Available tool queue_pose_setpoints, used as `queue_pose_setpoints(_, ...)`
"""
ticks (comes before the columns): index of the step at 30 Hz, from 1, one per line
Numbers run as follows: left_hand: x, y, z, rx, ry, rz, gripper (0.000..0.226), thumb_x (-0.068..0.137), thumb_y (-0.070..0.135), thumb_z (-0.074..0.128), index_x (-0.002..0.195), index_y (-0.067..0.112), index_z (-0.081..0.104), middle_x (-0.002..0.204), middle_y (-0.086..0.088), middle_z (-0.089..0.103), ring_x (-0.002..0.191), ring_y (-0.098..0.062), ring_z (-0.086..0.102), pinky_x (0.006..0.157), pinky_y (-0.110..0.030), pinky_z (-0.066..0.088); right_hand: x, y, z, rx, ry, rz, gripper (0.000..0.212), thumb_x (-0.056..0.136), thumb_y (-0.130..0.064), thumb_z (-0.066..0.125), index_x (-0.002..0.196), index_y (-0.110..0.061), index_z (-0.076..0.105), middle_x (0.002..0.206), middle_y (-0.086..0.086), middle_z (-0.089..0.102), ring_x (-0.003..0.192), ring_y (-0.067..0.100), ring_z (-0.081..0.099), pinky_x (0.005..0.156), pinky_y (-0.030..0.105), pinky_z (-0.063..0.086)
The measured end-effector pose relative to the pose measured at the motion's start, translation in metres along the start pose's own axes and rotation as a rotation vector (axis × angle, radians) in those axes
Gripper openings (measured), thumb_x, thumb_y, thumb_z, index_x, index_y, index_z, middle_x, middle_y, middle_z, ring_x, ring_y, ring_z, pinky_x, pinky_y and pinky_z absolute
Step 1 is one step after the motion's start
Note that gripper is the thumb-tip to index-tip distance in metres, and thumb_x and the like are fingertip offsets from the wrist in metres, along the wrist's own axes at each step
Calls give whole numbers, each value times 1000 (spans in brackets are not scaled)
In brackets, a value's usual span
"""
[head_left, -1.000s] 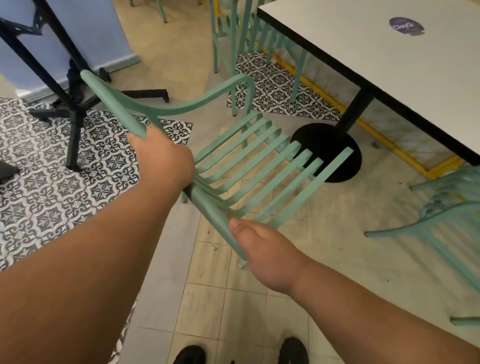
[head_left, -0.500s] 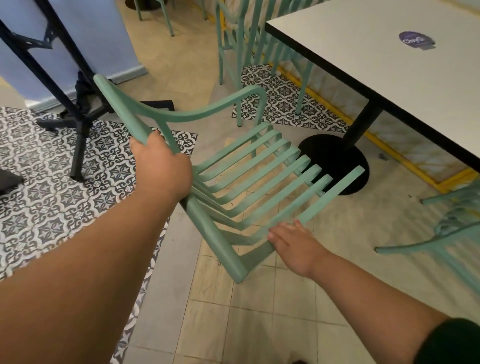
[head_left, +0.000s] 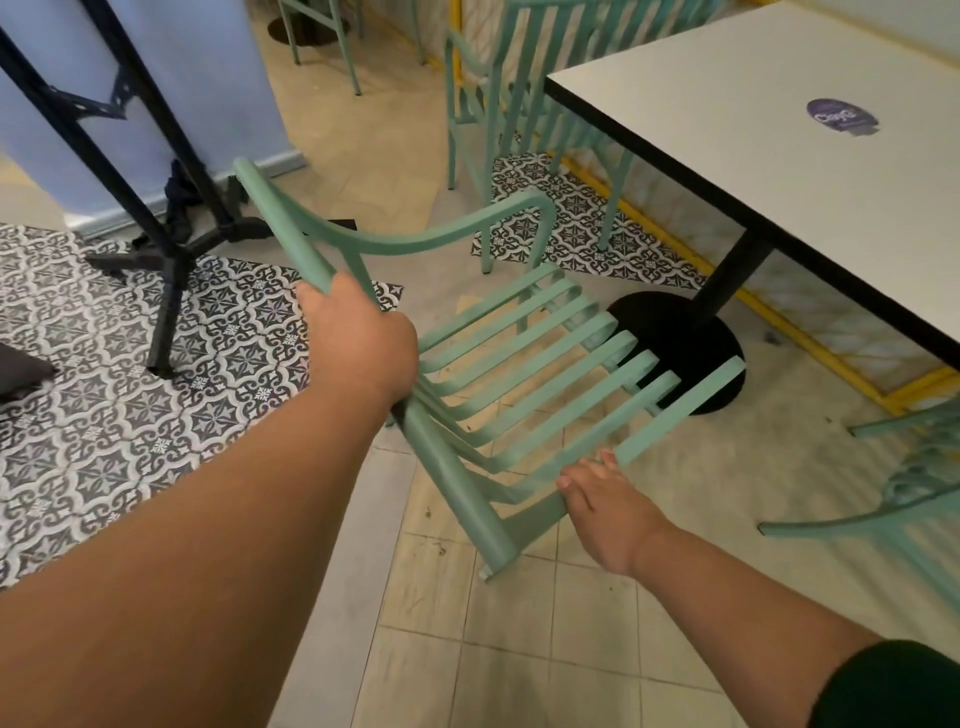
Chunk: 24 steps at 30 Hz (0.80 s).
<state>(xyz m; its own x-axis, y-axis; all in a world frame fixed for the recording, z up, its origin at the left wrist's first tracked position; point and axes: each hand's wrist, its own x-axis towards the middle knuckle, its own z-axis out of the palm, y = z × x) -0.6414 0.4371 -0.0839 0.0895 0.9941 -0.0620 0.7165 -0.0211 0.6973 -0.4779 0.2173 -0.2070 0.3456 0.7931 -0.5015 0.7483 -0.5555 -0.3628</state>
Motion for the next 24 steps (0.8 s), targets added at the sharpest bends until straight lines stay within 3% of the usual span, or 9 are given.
queue_pose_setpoints(4, -2, 4, -6, 109, -112, -15, 56, 92, 15, 49, 145, 3, 34, 162, -28, 2, 115, -46, 55, 106, -48, 44, -15, -15, -17, 64, -176, 101, 51, 111, -38, 25, 155, -18, 37, 167, 4, 24, 156, 30, 8, 127, 42, 10)
queue_pose_setpoints(5, -4, 7, -12, 156, -163, -25, 68, 94, 18, 50, 154, 4, 22, 164, -27, -8, 129, -48, 46, 113, -47, 38, -24, -24, -28, 80, -212, 109, 53, 110, -41, 27, 156, -17, 35, 167, 7, 23, 155, 30, 14, 126, 43, 15)
queue_pose_setpoints(7, -15, 7, -28, 298, -274, 20, 83, 97, 28, 49, 161, 8, -1, 164, -24, -20, 152, -45, 11, 124, -50, 16, -53, -50, -49, 122, -187, 121, 54, 109, -44, 32, 153, -15, 40, 163, 11, 33, 149, 31, 31, 121, 42, 25)
queue_pose_setpoints(9, -34, 2, -45, 438, -332, 150, 81, 101, 41, 42, 162, 11, -2, 167, -18, -15, 155, -35, -8, 123, -59, 2, -84, -73, -74, 146, -49, 59, 57, 106, -49, 35, 154, -19, 39, 162, 9, 35, 147, 28, 35, 118, 41, 28)
queue_pose_setpoints(11, -67, 3, -72, 422, -309, 259, 74, 102, 49, 39, 161, 15, 13, 169, -13, 6, 156, -30, 6, 123, -60, 9, -118, -89, -101, 124, 79, -12, 60, 104, -53, 40, 155, -21, 37, 158, 7, 40, 143, 25, 40, 115, 42, 34)
queue_pose_setpoints(14, -117, 4, -124, 304, -265, 449, 65, 102, 46, 46, 158, 20, 27, 162, -8, 33, 148, -26, 30, 120, -47, 23, -154, -101, -132, 60, 225, -100, 65, 101, -56, 45, 155, -22, 36, 154, 6, 45, 137, 25, 45, 108, 43, 39)
queue_pose_setpoints(16, -132, -1, -153, 416, -275, 572, 68, 101, 48, 47, 160, 21, 26, 163, -9, 31, 150, -26, 27, 121, -42, 19, -162, -102, -147, 12, 282, -113, 67, 100, -56, 47, 157, -21, 34, 154, 7, 45, 138, 27, 45, 109, 43, 38)
queue_pose_setpoints(18, -131, -12, -175, 529, -313, 567, 73, 99, 54, 45, 161, 24, 21, 166, -9, 24, 153, -29, 20, 121, -40, 12, -165, -106, -156, 6, 310, -112, 69, 99, -57, 47, 156, -20, 36, 152, 7, 48, 139, 27, 44, 114, 46, 38)
queue_pose_setpoints(24, -81, -31, -226, 647, -322, 539, 75, 96, 63, 39, 161, 34, 15, 168, -2, 20, 154, -30, 15, 124, -52, 17, -146, -162, -153, -79, 276, -126, 68, 100, -52, 46, 154, -13, 40, 151, 14, 49, 140, 30, 42, 116, 46, 32)
